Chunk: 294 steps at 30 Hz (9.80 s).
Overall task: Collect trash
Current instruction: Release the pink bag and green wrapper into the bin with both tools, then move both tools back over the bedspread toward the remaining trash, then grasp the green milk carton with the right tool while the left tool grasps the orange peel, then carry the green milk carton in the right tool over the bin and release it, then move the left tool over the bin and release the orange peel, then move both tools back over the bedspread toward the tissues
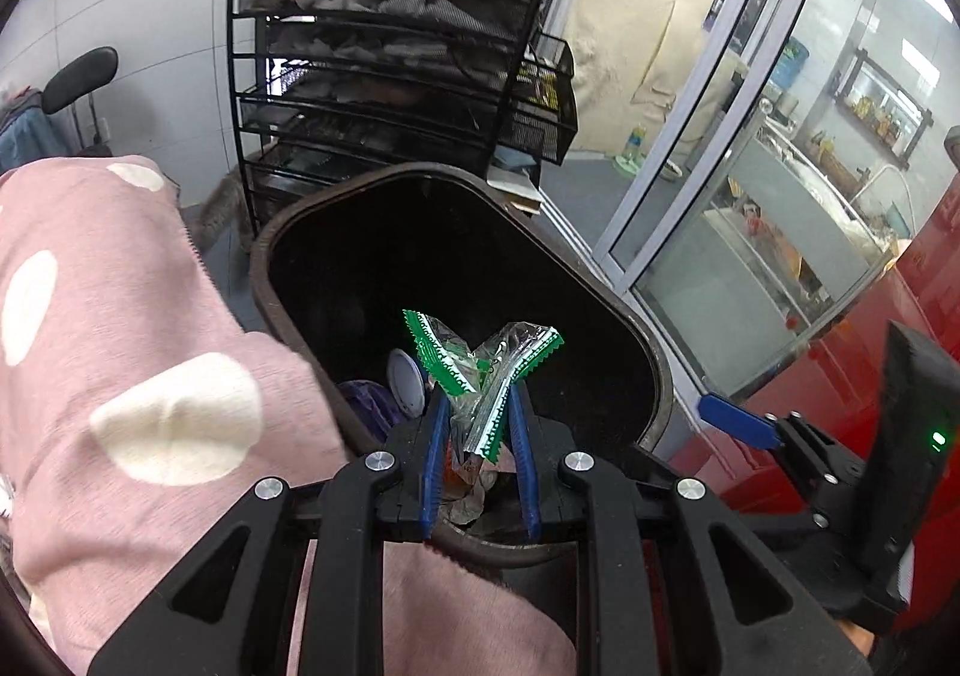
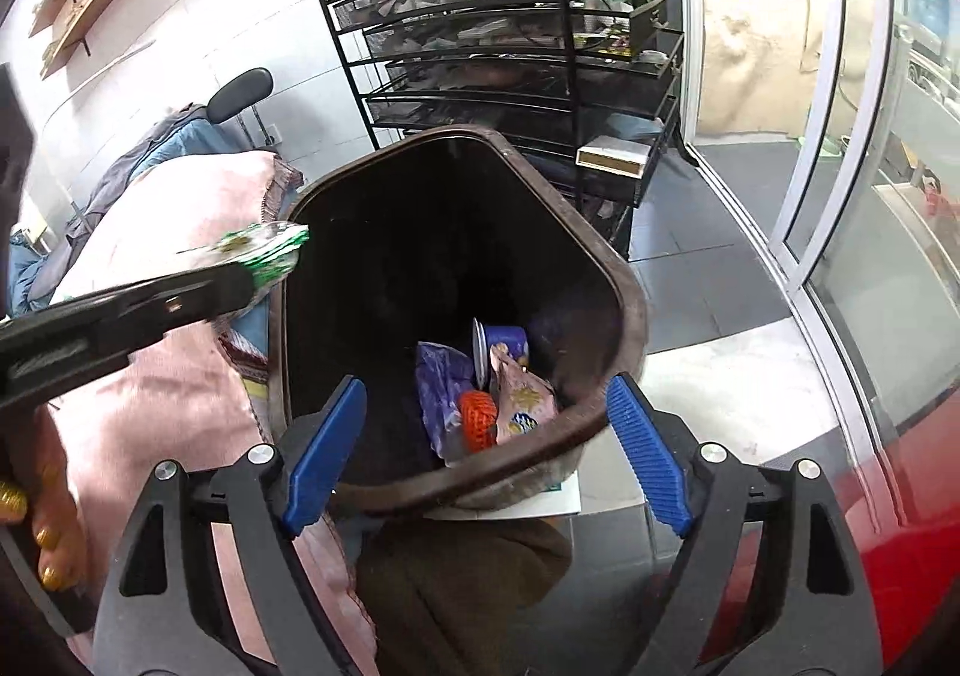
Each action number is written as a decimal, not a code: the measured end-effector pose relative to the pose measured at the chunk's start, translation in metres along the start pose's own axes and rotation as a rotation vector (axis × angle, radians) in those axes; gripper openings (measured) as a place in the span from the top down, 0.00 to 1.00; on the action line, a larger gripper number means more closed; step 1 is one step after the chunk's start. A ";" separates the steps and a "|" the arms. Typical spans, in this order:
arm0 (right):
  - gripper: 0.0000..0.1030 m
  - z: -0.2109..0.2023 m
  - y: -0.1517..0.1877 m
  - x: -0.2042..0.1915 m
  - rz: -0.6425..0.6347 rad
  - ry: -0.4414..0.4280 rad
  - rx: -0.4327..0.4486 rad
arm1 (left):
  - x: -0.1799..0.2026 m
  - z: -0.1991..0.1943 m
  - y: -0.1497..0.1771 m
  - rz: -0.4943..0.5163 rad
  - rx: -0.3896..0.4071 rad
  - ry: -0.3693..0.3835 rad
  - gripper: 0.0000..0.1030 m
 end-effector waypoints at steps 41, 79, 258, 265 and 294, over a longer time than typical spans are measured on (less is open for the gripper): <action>0.13 -0.013 0.007 -0.008 -0.016 -0.003 0.006 | -0.009 -0.073 -0.008 -0.005 0.176 -0.051 0.13; 0.12 -0.052 0.040 -0.333 -0.608 -0.851 -0.208 | -0.230 -0.260 0.137 -0.309 0.273 -0.560 0.09; 0.15 -0.008 0.025 -0.029 -0.106 -0.115 -0.007 | 0.001 -0.030 -0.014 0.054 0.114 -0.050 0.13; 0.15 -0.013 0.021 -0.040 -0.126 -0.123 0.006 | -0.006 -0.071 -0.007 0.042 0.189 -0.065 0.12; 0.14 -0.021 0.012 -0.221 -0.334 -0.507 -0.095 | -0.182 -0.207 0.098 -0.146 0.231 -0.484 0.11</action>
Point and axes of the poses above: each gripper's, at about its wrist camera, not at the fingertips, and z roughly the way its jaws point, x to its right, y to its underside, the point moved 7 cm from there along z, roughly the way its jaws point, and after that the axes turned 8 degrees about x, right-handed, at the moved point
